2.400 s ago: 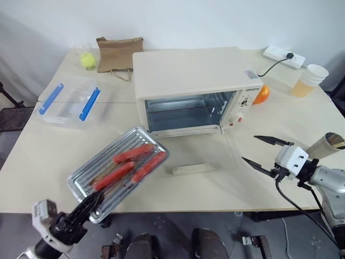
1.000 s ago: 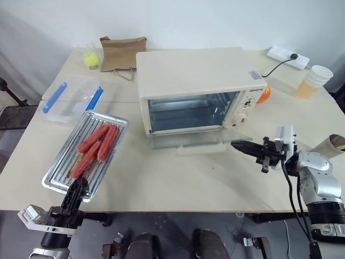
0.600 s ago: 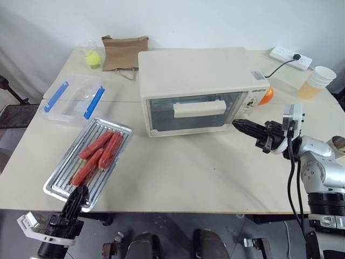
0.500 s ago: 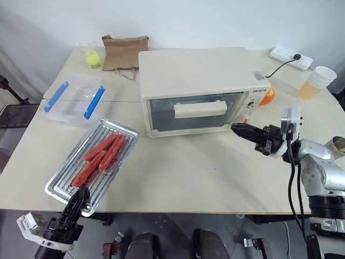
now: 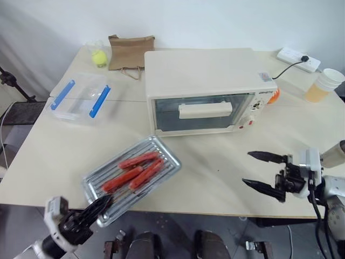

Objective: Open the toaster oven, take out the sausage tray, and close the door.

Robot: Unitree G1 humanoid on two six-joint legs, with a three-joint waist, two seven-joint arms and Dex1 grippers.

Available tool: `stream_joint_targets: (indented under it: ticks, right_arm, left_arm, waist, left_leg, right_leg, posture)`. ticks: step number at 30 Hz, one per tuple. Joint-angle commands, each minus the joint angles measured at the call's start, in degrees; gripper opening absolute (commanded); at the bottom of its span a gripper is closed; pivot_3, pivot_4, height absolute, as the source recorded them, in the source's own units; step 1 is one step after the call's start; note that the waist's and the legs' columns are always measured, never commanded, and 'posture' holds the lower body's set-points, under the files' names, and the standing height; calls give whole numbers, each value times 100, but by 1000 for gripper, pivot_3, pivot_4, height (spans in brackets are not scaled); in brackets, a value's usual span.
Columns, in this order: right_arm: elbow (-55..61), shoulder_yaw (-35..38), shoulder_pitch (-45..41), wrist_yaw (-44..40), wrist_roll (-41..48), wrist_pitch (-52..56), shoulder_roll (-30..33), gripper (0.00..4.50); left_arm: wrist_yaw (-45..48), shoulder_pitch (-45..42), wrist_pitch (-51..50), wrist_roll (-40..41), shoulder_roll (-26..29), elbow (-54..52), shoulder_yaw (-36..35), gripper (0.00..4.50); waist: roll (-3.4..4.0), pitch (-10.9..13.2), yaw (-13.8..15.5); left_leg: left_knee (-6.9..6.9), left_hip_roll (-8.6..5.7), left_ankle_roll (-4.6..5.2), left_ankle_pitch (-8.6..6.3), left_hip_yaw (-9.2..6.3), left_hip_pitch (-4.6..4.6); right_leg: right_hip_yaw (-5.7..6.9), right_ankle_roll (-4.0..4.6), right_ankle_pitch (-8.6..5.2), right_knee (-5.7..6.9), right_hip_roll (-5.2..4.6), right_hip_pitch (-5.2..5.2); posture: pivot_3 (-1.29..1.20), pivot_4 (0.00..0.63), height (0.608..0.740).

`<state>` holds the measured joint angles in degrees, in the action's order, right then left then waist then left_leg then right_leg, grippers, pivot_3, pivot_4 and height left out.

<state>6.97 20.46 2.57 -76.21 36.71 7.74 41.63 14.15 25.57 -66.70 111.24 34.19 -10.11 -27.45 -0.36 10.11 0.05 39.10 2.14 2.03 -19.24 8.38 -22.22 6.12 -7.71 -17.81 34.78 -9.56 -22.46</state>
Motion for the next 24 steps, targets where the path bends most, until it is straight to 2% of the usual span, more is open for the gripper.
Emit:
stream_joint_targets:
  ticks: [1,8,11,14,18,24]
  right_arm:
    - [478,415,345,-52,188,-95,163,4475]
    - [1133,921,1300,118,116,-352,54,4475]
    - [1395,1085,1637,254,147,-400,-21,4475]
    - [1651,1200,1900,395,151,-440,-91,4475]
    - [1937,1487,2348,647,133,-506,-253,4475]
    - [2114,1671,2738,753,162,-625,-409,4475]
  left_arm:
    - [-91,-514,-232,176,460,153,563,0]
    - [-353,-2226,-400,100,741,950,1647,0]
    - [-262,-2900,-642,-290,717,1211,2073,0]
    - [-233,-3446,-811,-601,573,1439,2410,0]
    - [-167,-4389,-1116,-1246,106,1998,2908,0]
    - [-78,-5296,-1480,-2416,-559,2852,3205,0]
  waist:
    - [1,-1,-12]
    - [18,-8,18]
    - [17,-8,69]
    - [19,-9,104]
    - [27,-14,205]
    - [50,-29,379]
  left_leg:
    - [0,-1,0,0,1,1]
    - [-1,-9,1,2,5,11]
    - [-1,-20,5,6,5,12]
    - [-1,-26,6,7,9,12]
    - [0,-35,13,12,3,11]
    - [3,-50,22,17,-4,23]
  right_leg:
    - [0,-1,0,0,0,1]
    - [12,-6,3,20,4,0]
    - [8,-11,6,23,4,2]
    - [4,-20,10,24,3,2]
    - [2,-28,15,21,2,6]
    - [-6,-49,26,-24,0,47]
  posture:
    - [0,150,740]
    - [0,150,740]
    - [0,150,740]
    - [0,150,740]
    - [0,150,740]
    - [0,150,740]
